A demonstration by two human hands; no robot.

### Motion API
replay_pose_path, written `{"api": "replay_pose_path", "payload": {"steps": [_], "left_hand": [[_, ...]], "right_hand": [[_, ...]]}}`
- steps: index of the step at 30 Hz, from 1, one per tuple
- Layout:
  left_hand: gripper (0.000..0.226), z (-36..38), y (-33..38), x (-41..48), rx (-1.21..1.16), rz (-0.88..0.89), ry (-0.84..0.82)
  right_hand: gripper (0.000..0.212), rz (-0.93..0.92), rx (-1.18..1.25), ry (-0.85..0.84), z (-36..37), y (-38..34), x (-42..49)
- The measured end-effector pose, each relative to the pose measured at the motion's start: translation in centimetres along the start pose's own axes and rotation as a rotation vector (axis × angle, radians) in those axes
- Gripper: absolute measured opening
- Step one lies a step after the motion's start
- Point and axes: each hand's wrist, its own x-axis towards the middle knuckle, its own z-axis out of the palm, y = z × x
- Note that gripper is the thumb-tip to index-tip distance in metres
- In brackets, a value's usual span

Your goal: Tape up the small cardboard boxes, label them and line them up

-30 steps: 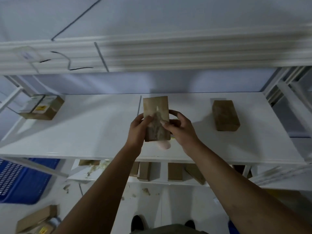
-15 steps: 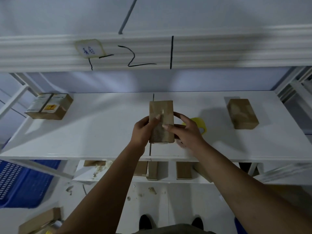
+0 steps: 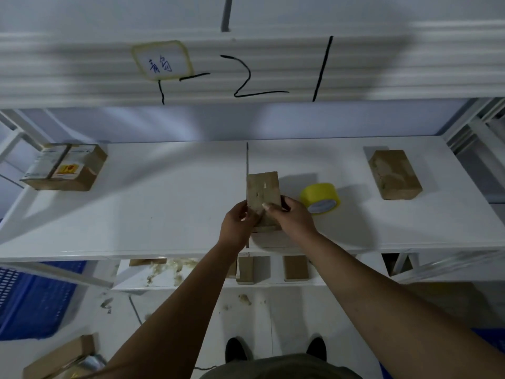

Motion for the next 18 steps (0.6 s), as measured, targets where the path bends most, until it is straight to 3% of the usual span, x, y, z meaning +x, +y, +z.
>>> {"api": "replay_pose_path", "payload": {"steps": [10,14,18], "left_hand": [[0.014,1.7,-0.6,0.3,0.201,-0.007,0.068],[0.026,1.8,-0.2,0.5,0.301,-0.026,0.067],[0.041,1.5,1.1,1.5,0.403,-0.101,0.049]], "right_hand": [[0.042,-0.026,-0.253,0.060,1.1,1.1,0.7],[0.048,-0.075,-0.414,0.082,1.0,1.2,0.8],[0.037,-0.176,-0.499,0.093,-0.6,-0.4,0.5]]}}
